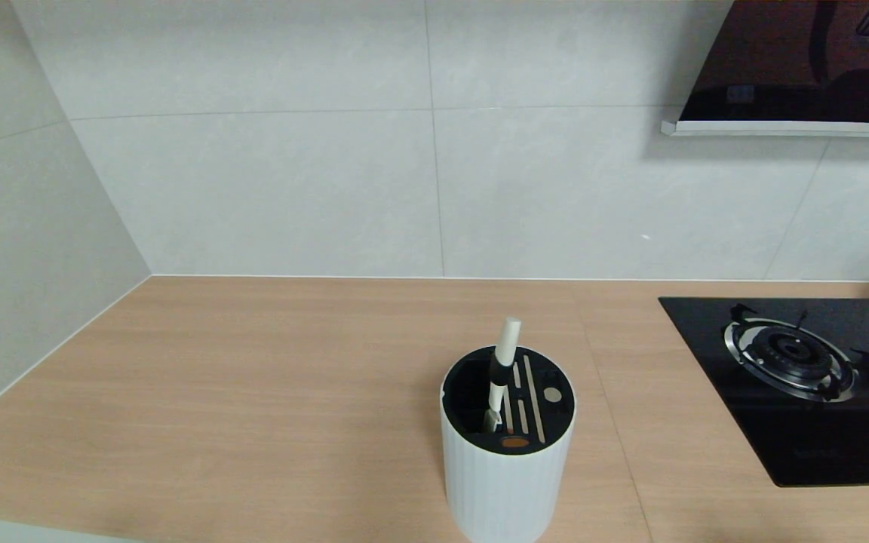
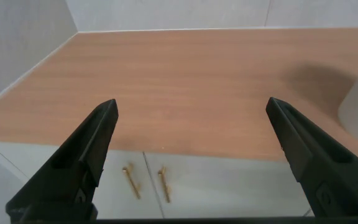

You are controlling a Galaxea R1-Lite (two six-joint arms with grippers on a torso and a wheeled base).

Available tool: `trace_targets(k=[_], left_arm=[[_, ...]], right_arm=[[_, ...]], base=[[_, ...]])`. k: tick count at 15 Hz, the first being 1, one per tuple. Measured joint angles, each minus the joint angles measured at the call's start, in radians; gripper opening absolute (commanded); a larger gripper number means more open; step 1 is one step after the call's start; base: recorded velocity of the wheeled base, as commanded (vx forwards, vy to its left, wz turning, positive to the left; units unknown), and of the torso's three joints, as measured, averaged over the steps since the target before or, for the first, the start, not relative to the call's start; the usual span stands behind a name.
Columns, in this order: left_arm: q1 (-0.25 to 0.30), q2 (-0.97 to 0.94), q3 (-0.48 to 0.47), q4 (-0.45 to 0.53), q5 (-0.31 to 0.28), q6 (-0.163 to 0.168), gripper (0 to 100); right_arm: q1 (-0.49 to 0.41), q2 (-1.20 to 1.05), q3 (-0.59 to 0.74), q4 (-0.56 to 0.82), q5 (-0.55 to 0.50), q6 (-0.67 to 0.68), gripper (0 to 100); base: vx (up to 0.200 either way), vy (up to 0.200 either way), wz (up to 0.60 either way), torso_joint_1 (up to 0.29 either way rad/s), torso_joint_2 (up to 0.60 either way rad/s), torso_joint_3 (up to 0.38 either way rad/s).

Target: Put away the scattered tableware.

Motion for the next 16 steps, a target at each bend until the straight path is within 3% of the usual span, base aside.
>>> trace_targets(k=[1,3,6,7,8,9,11,12,16], left_arm=[[0.0,0.0,0.0,-0.001,-0.001,-0.008,100],[0.0,0.0,0.008,-0.012,-0.016,-0.056,100],[0.0,0.001,0.012,-0.016,-0.001,-0.051,100],[0.0,0.004,0.013,-0.011,-0.016,-0.023,100],[0.0,0.006,0.013,-0.004,-0.063,0.037,100],[-0.001,0.004,0.013,-0.001,-0.098,0.073,100],[-0.003,0.003,0.013,0.001,-0.104,-0.01,100],[-0.003,0.002,0.013,0.001,-0.104,-0.023,100],[-0.003,0.001,0.013,0.001,-0.104,-0.026,100]], right_arm=[[0.0,0.0,0.0,0.0,0.0,0.0,100],[0.0,0.0,0.0,0.001,0.001,-0.002,100],[0.0,0.0,0.0,0.001,0.0,-0.004,100],[0.0,0.0,0.0,0.001,0.001,-0.004,100],[0.0,0.0,0.0,0.001,0.001,-0.004,100],[0.0,0.0,0.0,0.001,0.001,-0.005,100],[0.0,0.0,0.0,0.001,0.002,-0.004,100],[0.0,0.0,0.0,0.001,0.002,-0.004,100],[0.0,0.0,0.0,0.002,0.003,-0.004,100]], base=[[0.0,0.0,0.0,0.0,0.0,0.0],[0.0,0.0,0.0,0.0,0.0,0.0],[0.0,0.0,0.0,0.0,0.0,0.0],[0.0,0.0,0.0,0.0,0.0,0.0],[0.0,0.0,0.0,0.0,0.0,0.0],[0.0,0.0,0.0,0.0,0.0,0.0],[0.0,0.0,0.0,0.0,0.0,0.0],[0.0,0.0,0.0,0.0,0.0,0.0],[0.0,0.0,0.0,0.0,0.0,0.0]])
